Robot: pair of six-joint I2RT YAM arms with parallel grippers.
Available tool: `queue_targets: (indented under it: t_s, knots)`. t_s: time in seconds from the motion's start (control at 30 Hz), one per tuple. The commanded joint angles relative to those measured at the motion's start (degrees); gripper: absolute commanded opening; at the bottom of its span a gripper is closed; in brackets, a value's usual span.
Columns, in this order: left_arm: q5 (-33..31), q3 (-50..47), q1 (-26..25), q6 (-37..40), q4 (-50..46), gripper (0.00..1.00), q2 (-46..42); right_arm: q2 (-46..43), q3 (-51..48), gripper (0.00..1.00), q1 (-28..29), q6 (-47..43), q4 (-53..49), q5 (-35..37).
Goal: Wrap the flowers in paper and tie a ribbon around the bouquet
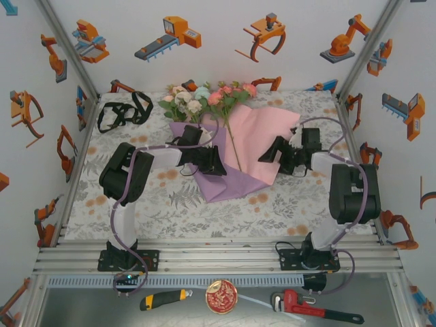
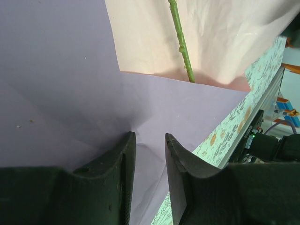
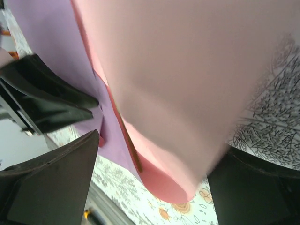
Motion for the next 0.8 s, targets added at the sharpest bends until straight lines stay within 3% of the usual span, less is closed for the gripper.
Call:
queue_targets:
  t_s: [0.0, 0.27, 0.53, 0.63, 0.77]
  knots:
    - [-0.22, 1.47, -0.45, 0.38, -0.79, 0.34, 2.14, 0.79, -1.93, 0.79, 0.45, -0.30, 7.41, -5.45]
    - [-0.46, 2.28, -0.44, 0.95, -2.07, 0.34, 2.58, -0.65, -12.14, 0.77, 1.25, 13.06, 26.58, -10.47]
    - [-0.12, 2.80, -0.37, 0.97, -2.49, 0.34, 3.13, -13.36, -18.21, 0.76, 8.08, 6.67, 14.25, -1.57]
    - [0.26, 2.85, -0.41, 0.57, -2.19, 0.34, 3.35, -15.80, -19.13, 0.64, 8.96, 6.29, 12.56, 4.86]
    - [0.58, 2.86, -0.41, 0.51, -2.27, 0.34, 3.48, -16.57, -16.65, 0.41, 11.47, 2.14, 6.41, 10.87]
